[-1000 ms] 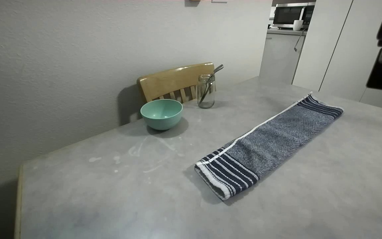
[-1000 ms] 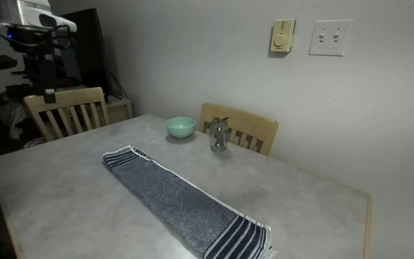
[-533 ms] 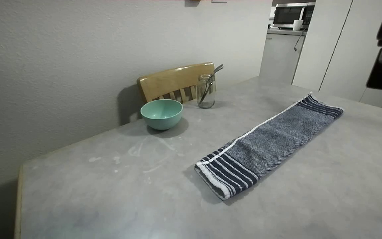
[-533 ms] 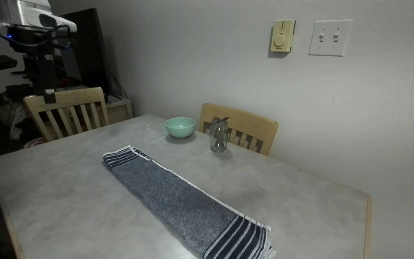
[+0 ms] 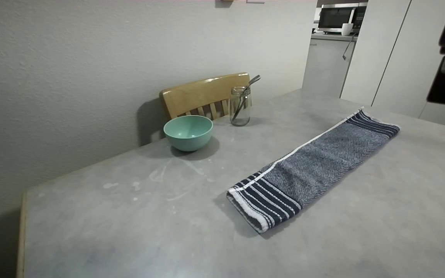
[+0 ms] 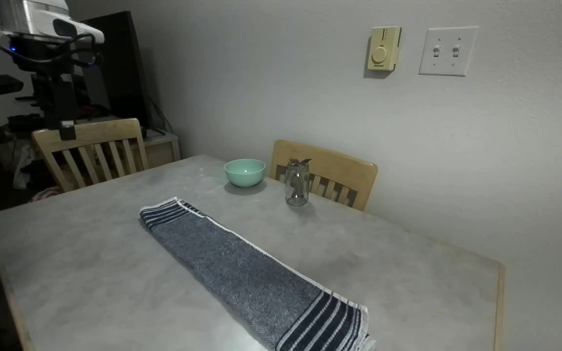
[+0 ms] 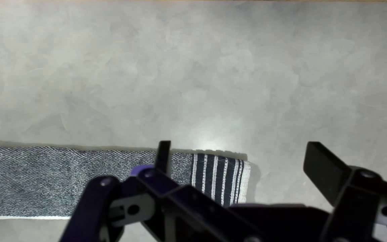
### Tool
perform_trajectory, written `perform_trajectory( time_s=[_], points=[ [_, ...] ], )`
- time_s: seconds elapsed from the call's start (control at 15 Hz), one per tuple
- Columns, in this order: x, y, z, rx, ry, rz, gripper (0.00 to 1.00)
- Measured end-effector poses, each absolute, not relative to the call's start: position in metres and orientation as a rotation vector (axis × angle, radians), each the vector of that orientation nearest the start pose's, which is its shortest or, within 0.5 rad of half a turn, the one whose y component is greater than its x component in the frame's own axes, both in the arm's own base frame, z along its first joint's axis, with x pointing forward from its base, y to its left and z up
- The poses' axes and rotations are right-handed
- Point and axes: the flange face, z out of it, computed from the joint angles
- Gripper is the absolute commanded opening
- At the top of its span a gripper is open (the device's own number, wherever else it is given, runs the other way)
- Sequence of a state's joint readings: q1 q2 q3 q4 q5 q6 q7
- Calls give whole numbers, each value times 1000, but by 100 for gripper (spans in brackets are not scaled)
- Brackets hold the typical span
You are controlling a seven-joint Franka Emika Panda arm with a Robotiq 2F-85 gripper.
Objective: Fold the towel on the table.
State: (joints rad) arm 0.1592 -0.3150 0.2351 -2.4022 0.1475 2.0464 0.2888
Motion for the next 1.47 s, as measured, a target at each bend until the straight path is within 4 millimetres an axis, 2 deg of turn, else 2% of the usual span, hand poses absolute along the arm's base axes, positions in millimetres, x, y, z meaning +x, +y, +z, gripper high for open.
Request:
perform_trajectory(
  time_s=[0.53,0.8,1.07,1.47],
  points=[
    [402,178,427,-3106,-40,98,100],
    [405,174,420,-3169,-93,94,100],
    [417,174,399,-3229,-170,130,100],
    [456,190,353,-3171,-405,200,100]
  ],
)
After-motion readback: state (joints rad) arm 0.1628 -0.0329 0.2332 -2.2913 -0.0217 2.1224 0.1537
